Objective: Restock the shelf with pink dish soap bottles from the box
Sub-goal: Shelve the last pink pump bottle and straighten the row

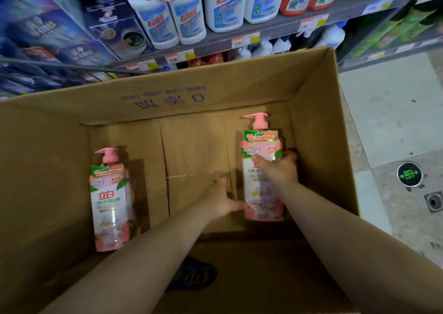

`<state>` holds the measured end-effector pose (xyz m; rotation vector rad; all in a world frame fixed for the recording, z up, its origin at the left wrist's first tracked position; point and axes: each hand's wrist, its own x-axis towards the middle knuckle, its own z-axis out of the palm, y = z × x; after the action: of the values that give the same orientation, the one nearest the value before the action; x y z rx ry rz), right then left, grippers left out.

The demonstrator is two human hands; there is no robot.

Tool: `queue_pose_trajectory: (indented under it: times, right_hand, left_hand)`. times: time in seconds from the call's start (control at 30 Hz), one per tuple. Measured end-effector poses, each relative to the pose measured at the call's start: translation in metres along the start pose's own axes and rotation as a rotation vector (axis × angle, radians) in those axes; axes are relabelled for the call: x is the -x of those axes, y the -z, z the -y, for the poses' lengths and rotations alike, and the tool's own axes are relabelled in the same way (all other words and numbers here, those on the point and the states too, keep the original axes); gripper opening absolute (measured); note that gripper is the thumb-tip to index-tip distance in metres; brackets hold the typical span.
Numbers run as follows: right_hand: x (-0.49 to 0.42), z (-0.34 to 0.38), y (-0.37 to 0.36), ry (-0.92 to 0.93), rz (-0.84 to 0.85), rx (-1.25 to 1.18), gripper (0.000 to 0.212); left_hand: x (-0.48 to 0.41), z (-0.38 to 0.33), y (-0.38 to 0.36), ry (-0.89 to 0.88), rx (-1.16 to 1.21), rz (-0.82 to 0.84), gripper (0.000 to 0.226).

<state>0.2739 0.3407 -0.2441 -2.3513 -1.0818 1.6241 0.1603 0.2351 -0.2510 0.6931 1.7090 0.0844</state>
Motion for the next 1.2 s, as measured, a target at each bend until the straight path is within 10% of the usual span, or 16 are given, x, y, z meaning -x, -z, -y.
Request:
queue_pose_trajectory:
  times: [0.7, 1.2]
  right_hand:
    - [0.06, 0.021, -0.011, 0.14, 0.461, -0.054, 0.019]
    - [0.195, 0.086, -0.02, 0.389, 0.791, 0.03, 0.012]
  left_hand:
    - [0.043, 0.016, 0.026, -0.084, 0.612, 0.189, 0.041]
    - [0.191, 0.03, 0.058, -0.233, 0.877, -0.316, 0.046]
